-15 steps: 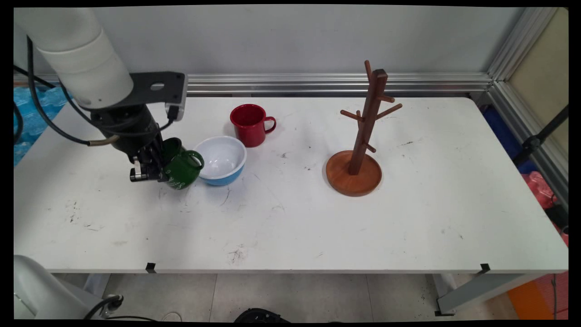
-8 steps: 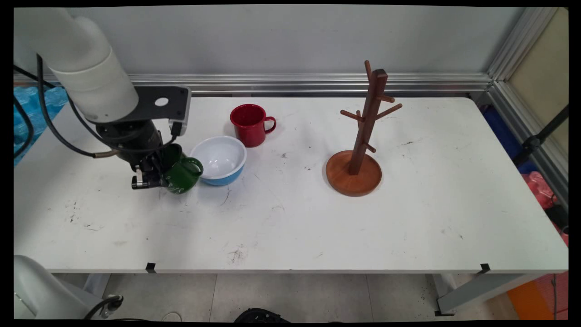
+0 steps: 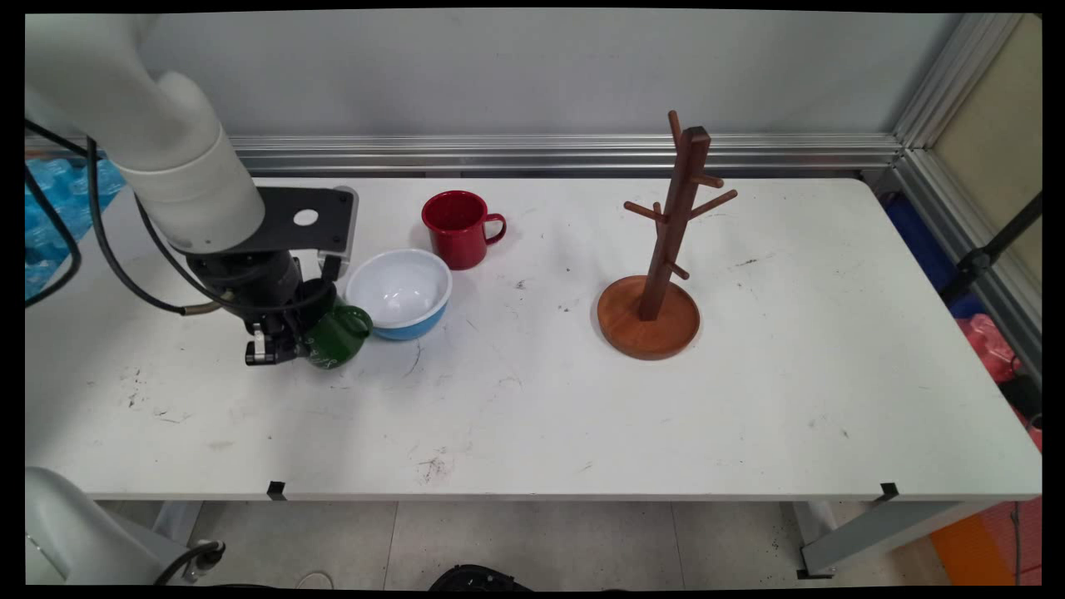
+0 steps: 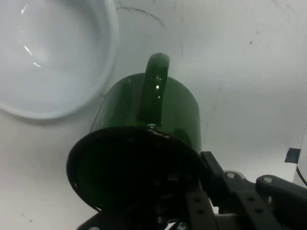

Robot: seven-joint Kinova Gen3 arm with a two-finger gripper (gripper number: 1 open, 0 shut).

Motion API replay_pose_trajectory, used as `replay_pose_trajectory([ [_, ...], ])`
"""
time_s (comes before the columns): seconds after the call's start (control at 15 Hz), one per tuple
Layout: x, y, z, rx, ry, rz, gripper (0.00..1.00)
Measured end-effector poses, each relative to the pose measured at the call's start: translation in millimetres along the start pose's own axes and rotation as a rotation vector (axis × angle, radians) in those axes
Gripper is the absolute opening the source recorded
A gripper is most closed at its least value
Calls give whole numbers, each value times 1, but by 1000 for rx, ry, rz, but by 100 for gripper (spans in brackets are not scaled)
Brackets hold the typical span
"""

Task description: Place the picked object on the table

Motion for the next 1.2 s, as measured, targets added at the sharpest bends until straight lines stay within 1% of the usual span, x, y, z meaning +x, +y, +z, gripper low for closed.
replay_pose_trajectory([
  [0.67, 14, 15, 22, -3, -11, 14, 0],
  [1.2, 44, 28, 38, -33, 13, 7, 0],
])
